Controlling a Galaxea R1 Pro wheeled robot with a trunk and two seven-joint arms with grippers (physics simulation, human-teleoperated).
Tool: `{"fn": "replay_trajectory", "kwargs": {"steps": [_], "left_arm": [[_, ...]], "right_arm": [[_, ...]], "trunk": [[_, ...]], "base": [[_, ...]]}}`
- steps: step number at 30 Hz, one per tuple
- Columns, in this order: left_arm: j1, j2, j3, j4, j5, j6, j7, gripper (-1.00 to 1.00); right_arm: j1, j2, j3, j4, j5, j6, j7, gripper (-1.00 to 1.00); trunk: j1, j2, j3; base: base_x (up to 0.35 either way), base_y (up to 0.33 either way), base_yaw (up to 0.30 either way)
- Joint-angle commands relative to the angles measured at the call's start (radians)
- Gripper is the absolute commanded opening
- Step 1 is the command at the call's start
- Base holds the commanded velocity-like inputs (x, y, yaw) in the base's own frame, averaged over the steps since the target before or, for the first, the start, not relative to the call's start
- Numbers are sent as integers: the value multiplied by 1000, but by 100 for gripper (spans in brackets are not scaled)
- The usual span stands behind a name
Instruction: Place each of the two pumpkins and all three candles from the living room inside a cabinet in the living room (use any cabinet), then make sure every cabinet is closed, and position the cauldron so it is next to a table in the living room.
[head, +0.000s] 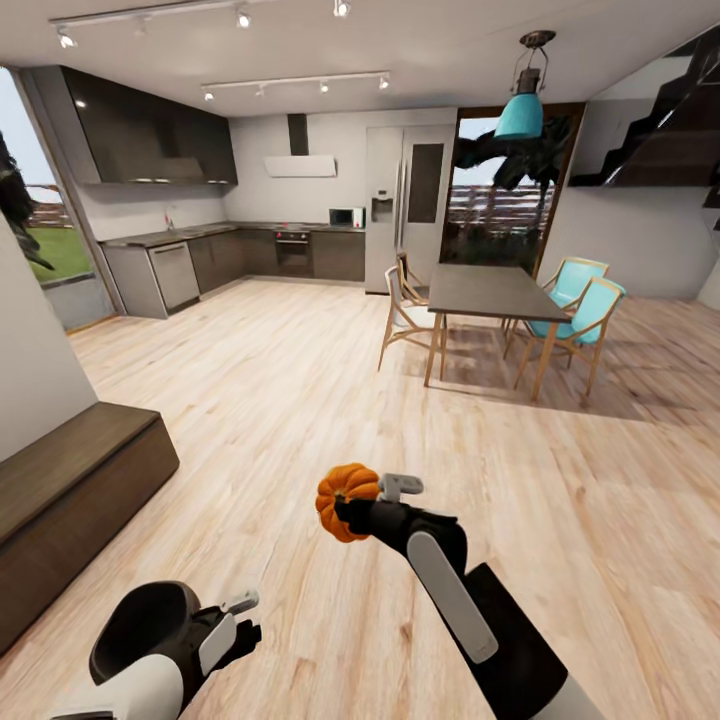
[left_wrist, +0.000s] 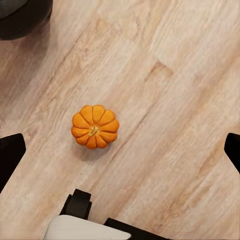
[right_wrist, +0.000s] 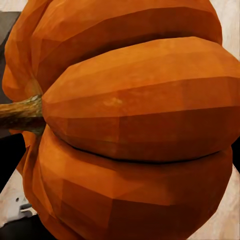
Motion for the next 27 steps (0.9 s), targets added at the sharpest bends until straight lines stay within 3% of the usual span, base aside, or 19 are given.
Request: {"fn": "replay_trajectory", "kwargs": {"steps": [1,4,13,18,19,23,27], "left_arm": [[0,-1,7,30,0,-29,4,100],[0,-2,-9,65,-1,-75,3,100],[0,4,-37,72,-1,-88,-25,100],[0,15,-38,72,-2,-83,-243,100],[0,28,-37,72,-2,-82,-290,100],[0,61,-36,71,-1,-83,-350,100],[0,64,-35,68,-1,-79,-382,100]], "right_arm": [[-1,0,8,-6,-6,2,-14,-100],[-1,0,14,-9,-7,2,-18,-100],[-1,0,15,-11,-6,0,-19,-100],[-1,-1,14,-13,-6,0,-19,-100],[-1,0,14,-13,-6,0,-19,-100],[-1,-3,13,-13,-6,-18,-18,-100],[-1,-4,12,-13,-7,-25,-17,-100]], "trunk": [[4,-8,-4],[15,-29,-14],[50,-92,-42],[69,-127,-57],[73,-134,-61],[88,-162,-73],[104,-190,-86]], "base": [[0,0,0],[0,0,0],[0,0,0],[0,0,0],[0,0,0],[0,0,0],[-2,0,0]]}}
